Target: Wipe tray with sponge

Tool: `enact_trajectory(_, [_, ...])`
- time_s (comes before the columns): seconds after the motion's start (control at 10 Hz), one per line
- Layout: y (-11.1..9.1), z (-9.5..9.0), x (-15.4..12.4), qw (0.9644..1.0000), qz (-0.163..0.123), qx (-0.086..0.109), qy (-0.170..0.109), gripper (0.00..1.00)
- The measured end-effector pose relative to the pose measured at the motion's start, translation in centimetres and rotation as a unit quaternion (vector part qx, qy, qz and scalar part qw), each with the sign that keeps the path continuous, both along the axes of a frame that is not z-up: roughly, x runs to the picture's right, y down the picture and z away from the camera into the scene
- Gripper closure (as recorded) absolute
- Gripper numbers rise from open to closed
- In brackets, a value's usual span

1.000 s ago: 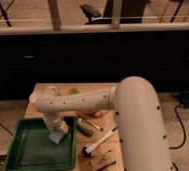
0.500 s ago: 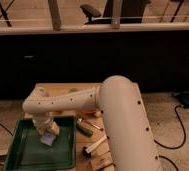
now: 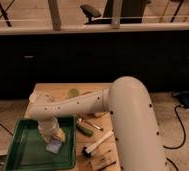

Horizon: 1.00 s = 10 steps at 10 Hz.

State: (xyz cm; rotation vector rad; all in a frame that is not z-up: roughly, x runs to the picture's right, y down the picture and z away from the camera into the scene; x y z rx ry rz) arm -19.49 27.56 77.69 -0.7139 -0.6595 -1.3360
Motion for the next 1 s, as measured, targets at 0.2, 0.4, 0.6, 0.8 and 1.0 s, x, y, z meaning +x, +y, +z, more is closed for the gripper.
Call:
enact_trajectory(0.2, [-1.2, 1.0, 1.4, 0.9997, 0.018, 0.007, 0.017, 1.0])
enact_trajectory(0.4, [-2.8, 2.2, 1.7, 0.9995, 0.02, 0.016, 0.021, 1.0])
enact_trajectory(0.6, [-3.6, 2.9, -0.6, 0.9997, 0.016, 0.019, 0.009, 1.0])
enact_trajectory(0.8, [-3.5, 3.0, -3.5, 0.9998, -0.002, 0.015, -0.014, 1.0])
enact_trajectory(1.0, [-2.3, 2.2, -5.4, 0.9988, -0.027, 0.004, -0.041, 1.0])
